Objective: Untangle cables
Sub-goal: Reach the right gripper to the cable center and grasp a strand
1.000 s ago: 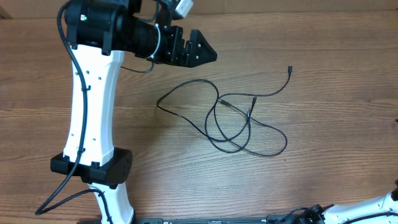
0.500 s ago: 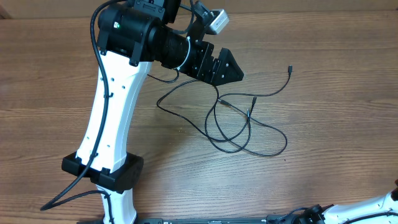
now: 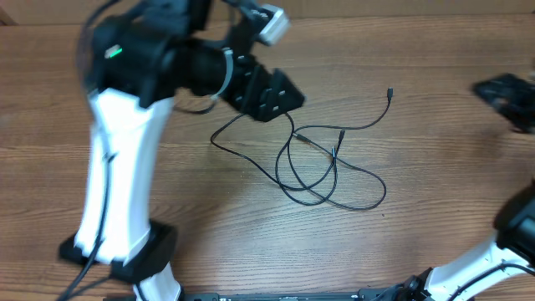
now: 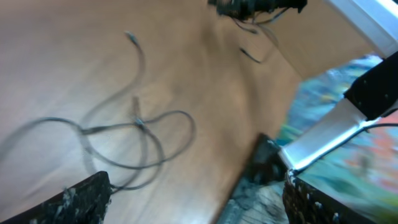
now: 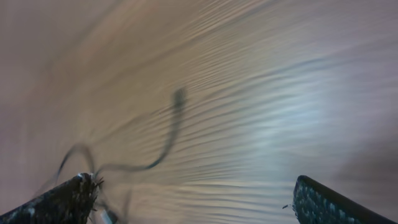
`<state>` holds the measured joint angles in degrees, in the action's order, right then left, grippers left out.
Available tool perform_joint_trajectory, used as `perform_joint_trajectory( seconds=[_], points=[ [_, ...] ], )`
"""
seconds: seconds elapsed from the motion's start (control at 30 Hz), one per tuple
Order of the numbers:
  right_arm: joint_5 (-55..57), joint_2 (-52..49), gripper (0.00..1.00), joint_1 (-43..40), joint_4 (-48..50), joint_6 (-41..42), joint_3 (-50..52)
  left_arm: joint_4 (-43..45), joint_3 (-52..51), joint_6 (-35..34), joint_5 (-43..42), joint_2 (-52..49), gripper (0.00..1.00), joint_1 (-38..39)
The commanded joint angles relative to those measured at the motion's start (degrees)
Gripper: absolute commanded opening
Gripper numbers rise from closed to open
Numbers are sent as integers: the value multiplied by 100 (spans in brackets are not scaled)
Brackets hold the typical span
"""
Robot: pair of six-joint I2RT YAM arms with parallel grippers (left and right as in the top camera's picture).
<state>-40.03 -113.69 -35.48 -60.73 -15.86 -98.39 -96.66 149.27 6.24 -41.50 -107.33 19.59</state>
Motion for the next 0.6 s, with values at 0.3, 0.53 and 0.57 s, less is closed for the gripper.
perform_joint_trajectory(
  seconds=[0.3,0.53,0.57],
  points=[
    [468,48,100,3703,-1222,-1298,-107,-13,90,-291,1158,1930,92,-369],
    [868,48,100,5390,-1244,-1294,-101,-13,87,-474,1257,2243,96,-369],
    [979,48,100,5576,-1241,-1292,-101,-13,87,-498,1259,2264,96,-369]
  ],
)
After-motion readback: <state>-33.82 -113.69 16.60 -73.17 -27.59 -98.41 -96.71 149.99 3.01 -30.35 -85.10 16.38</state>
